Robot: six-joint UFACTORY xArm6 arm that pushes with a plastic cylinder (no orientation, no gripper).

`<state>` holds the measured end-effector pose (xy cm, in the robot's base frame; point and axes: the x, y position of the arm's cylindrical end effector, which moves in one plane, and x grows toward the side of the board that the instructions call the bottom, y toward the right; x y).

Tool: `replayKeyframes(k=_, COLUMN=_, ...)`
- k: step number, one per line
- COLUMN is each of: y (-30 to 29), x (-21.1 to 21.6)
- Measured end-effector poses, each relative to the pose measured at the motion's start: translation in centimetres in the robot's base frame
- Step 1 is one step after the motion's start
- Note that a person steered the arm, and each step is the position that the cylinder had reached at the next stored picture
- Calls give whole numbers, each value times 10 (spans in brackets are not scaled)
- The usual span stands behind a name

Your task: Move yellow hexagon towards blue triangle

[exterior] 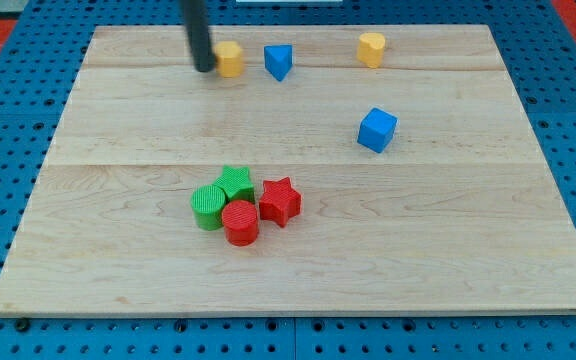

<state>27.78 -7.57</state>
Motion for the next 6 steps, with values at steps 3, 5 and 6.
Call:
replayKeyframes(k=3, y=125, x=4)
replayKeyframes(k=5, y=41, x=28)
replayKeyframes(k=6, y=-3, x=-24)
